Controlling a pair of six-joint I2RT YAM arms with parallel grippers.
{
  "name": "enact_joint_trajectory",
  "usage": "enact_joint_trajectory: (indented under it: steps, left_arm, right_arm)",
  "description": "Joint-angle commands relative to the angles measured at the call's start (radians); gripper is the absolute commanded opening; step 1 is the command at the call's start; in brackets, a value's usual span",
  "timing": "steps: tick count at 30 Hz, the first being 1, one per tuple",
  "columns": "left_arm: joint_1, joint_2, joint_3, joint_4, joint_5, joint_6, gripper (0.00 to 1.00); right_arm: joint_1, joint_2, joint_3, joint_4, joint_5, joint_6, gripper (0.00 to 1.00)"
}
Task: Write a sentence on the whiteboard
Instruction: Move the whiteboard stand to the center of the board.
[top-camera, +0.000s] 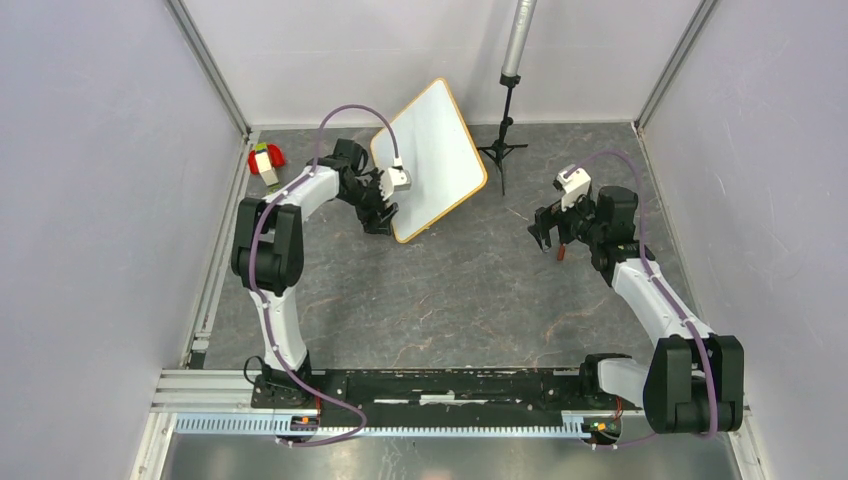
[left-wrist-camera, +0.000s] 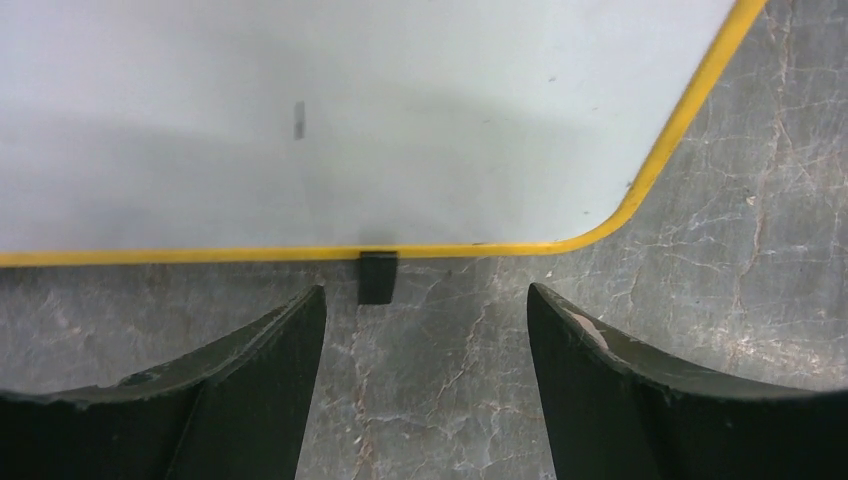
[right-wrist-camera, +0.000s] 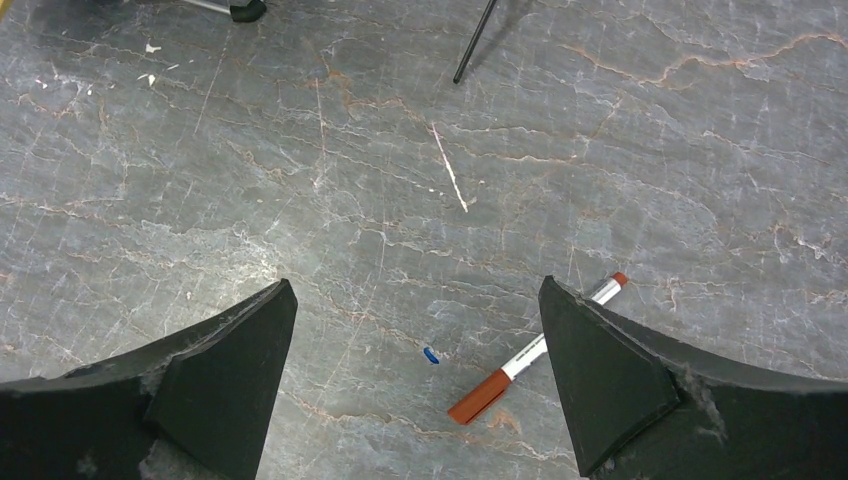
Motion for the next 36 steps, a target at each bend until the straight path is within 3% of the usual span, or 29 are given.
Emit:
enact_joint_trajectory:
  steps: [1,10,14,18,28,36]
  left_arm:
    - [-0.048,-0.036,-0.053,0.002,0.005,0.093,0.78]
    - [-0.111,-0.094,-0.149,0.002,0.008,0.067,0.71]
    - [-0.164,-0.117,-0.177,0.052,0.012,-0.02,0.7]
    - [-0.258,-0.109,-0.179,0.11,-0.117,-0.077,0.69]
    - [-0.445,-0.002,-0.018,0.114,-0.145,-0.228,0.69]
    - [-0.551,0.181,0.214,0.117,-0.131,-0.354,0.7]
  right_arm:
    - [-0.004,0.006,0.018,0.007,-0.021,-0.017,0.98]
    - [-0.004,0.009,0.023,0.004,-0.032,-0.017,0.98]
    - [-0.004,0.008,0.023,0.004,-0.028,-0.012,0.98]
    - [-0.006,0.008,0.021,0.008,-0.012,0.001,0.98]
    - [-0.018,-0.005,0.025,0.024,0.056,0.059,0.98]
    - [-0.196,0.004,0.044,0.01,0.01,0.172,0.98]
